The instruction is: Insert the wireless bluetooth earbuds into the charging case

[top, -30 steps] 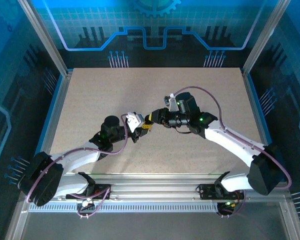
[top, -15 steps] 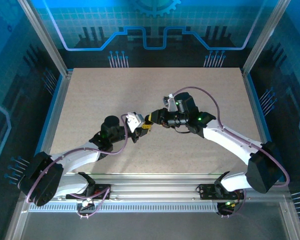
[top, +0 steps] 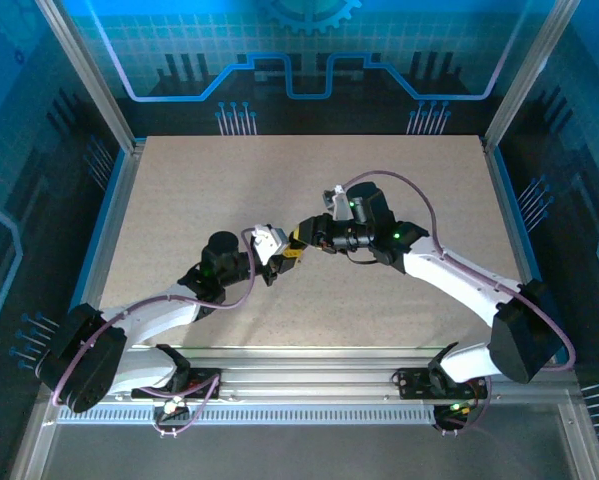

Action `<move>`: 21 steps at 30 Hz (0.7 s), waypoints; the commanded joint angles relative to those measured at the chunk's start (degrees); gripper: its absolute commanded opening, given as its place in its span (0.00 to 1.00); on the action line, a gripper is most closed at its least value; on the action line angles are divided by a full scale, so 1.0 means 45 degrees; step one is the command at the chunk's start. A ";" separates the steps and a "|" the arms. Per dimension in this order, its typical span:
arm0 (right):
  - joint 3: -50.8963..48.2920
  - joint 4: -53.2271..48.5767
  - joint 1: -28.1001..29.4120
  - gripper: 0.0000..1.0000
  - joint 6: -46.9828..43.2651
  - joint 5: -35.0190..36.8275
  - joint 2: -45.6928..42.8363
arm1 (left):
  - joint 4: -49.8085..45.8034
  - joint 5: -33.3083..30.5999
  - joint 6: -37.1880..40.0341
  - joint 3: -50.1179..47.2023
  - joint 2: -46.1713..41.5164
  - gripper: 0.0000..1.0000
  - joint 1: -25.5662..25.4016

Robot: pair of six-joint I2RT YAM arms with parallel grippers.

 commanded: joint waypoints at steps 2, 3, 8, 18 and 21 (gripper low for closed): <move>0.0487 0.0198 0.0016 0.32 -0.0212 -0.0267 0.0170 | -0.0146 0.0241 0.0298 0.0284 -0.0329 0.11 -0.0064; 0.0557 0.0063 -0.0010 0.32 -0.0286 -0.0220 0.0156 | -0.0165 0.0231 0.0313 0.0298 -0.0325 0.11 -0.0059; 0.0920 -0.1049 -0.0024 0.32 -0.1129 0.0301 -0.0362 | -0.0204 0.0224 0.0279 0.0257 -0.0388 0.11 -0.0064; 0.1472 -0.3627 0.0084 0.33 -0.2688 0.1392 -0.1284 | 0.0034 -0.0587 -0.0574 -0.0257 -0.0480 0.11 -0.0020; 0.2016 -0.4887 0.0235 0.33 -0.3671 0.1990 -0.1377 | 0.0045 -0.0835 -0.0987 -0.0389 -0.0740 0.11 0.0067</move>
